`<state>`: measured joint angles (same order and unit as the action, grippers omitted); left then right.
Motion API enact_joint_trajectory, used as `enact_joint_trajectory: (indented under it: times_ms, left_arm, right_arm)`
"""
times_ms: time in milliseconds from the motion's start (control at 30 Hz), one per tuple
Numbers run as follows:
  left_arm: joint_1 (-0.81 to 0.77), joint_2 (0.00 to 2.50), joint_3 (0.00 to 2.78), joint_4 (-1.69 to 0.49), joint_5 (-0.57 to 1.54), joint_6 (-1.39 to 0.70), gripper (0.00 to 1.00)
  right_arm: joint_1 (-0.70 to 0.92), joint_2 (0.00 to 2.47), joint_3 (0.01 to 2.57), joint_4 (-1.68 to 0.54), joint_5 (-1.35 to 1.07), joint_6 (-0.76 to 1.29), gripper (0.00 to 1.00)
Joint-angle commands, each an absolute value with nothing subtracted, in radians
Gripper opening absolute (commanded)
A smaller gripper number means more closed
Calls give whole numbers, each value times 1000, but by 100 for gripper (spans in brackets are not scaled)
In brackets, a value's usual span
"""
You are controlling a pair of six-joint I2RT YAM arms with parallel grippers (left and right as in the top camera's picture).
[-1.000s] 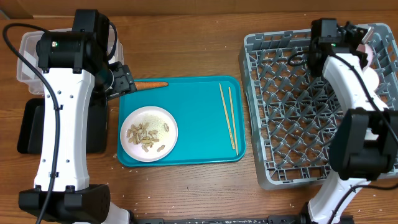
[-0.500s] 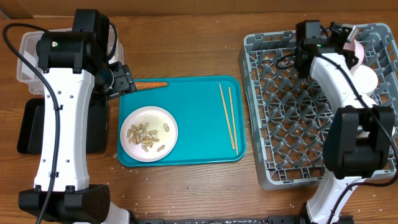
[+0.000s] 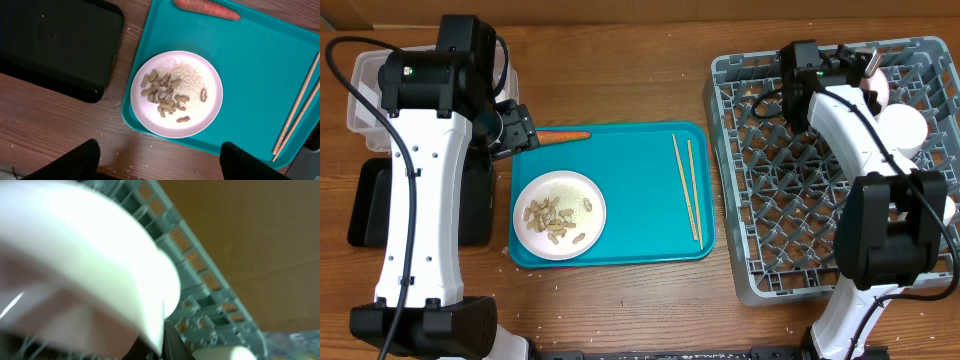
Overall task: Sort waste into correct bins and load items into the dishwasher
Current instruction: 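Carry the pink-white bowl to the rack's back right and release it, then move the right gripper to the tray and grasp the wooden chopsticks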
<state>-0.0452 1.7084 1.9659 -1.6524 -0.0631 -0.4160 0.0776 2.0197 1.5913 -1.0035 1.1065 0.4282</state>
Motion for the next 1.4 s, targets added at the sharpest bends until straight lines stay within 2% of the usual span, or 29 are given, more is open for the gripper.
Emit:
enact_joint_trajectory:
  times_ms: [0, 100, 233, 267, 667, 733, 800, 867, 900, 1000, 1100, 1233, 1367]
  left_arm:
    - [-46, 1713, 1970, -1648, -55, -403, 79]
    - [-46, 1713, 1970, -1647, -55, -403, 79]
    - [-46, 1713, 1970, -1647, -55, -403, 79]
    - [-46, 1713, 1970, -1647, -55, -403, 79]
    - [-46, 1713, 1970, -1649, -55, -403, 79]
    - [-46, 1713, 1970, -1649, -55, -403, 79]
    - [-46, 1713, 1970, -1649, -55, -403, 79]
    - [-46, 1713, 1970, -1649, -55, -403, 80]
    - [-46, 1713, 1970, -1649, -55, -403, 80]
    - [-46, 1713, 1970, -1647, -55, -403, 83]
    - [-46, 1713, 1970, -1645, -55, -403, 84]
    - [-46, 1713, 1970, -1645, -55, -403, 84]
    - [-46, 1713, 1970, -1645, -55, -403, 84]
  right_arm:
    - [90, 2046, 1573, -1064, 807, 449, 9]
    - [98, 2046, 1573, -1100, 722, 449, 23]
    - [114, 2044, 1574, -1137, 619, 449, 57]
    - [119, 2042, 1574, -1140, 601, 449, 60]
    - [156, 1821, 1625, -1189, 557, 438, 71]
    - [156, 1770, 1640, -1201, 537, 437, 77]
    - [156, 1719, 1644, -1203, 484, 434, 87]
    - [156, 1671, 1644, -1199, 352, 389, 96]
    - [156, 1651, 1644, -1196, 247, 345, 98]
    - [157, 1623, 1644, -1209, -84, 228, 98]
    - [168, 1627, 1641, -1244, -266, 208, 97]
    - [240, 1629, 1618, -1266, -279, 180, 92]
    - [353, 1630, 1576, -1232, -183, 181, 94]
